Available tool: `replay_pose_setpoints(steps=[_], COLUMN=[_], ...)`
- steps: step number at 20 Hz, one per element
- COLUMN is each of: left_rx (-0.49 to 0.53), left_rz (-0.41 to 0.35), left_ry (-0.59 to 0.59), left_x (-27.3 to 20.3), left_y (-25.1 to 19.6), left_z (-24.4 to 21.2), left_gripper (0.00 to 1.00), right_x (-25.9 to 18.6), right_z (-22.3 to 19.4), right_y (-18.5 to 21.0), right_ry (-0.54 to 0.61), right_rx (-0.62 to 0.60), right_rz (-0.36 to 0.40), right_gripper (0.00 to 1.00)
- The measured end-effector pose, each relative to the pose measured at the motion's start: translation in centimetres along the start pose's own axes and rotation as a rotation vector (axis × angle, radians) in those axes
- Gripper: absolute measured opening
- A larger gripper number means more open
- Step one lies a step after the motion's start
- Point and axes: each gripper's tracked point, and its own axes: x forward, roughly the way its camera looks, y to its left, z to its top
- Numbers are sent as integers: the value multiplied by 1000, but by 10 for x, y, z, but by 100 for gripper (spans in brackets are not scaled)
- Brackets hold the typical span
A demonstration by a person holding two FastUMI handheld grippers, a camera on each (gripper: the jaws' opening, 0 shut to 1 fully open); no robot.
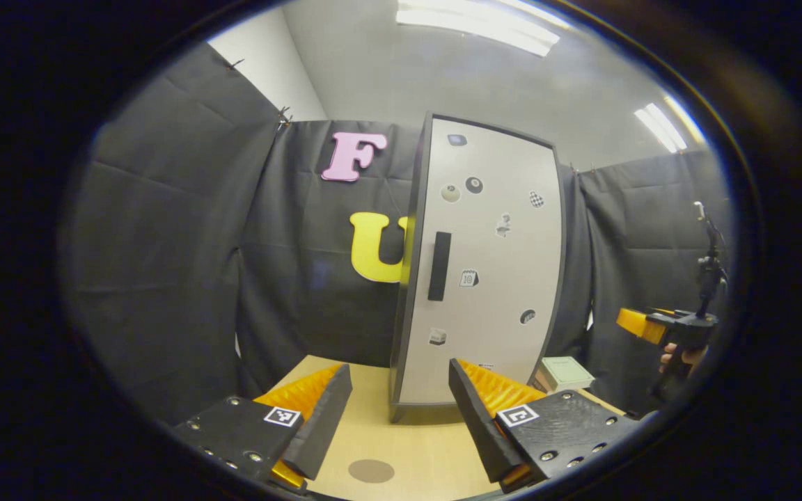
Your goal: Open the cabinet door with the right hand, grasp the bottle in the cabinet with the left hand and place it on the coaster, then close the cabinet door with the right hand.
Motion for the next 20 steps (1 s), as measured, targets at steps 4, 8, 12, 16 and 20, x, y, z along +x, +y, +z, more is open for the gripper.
replay_pose_setpoints(steps=[4, 8, 12, 16, 20], left_rx=[-3, -16, -25, -55, -52], left_rz=[14, 14, 41, 73, 121], left_ry=[18, 33, 32, 33, 34], left_x=[-1, -2, -7, -17, -26], left_y=[4, 7, 18, 35, 55], left_z=[-12, -21, -26, -30, -34], left_gripper=[87, 87, 87, 87, 85], right_x=[6, 12, 24, 39, 55], right_z=[2, 13, 31, 55, 83], right_y=[6, 15, 36, 64, 107], right_ry=[15, -6, -27, -52, -71], right_rx=[6, -5, 10, 7, 22], right_rz=[17, 34, 81, 121, 201], right_gripper=[98, 98, 98, 98, 93])
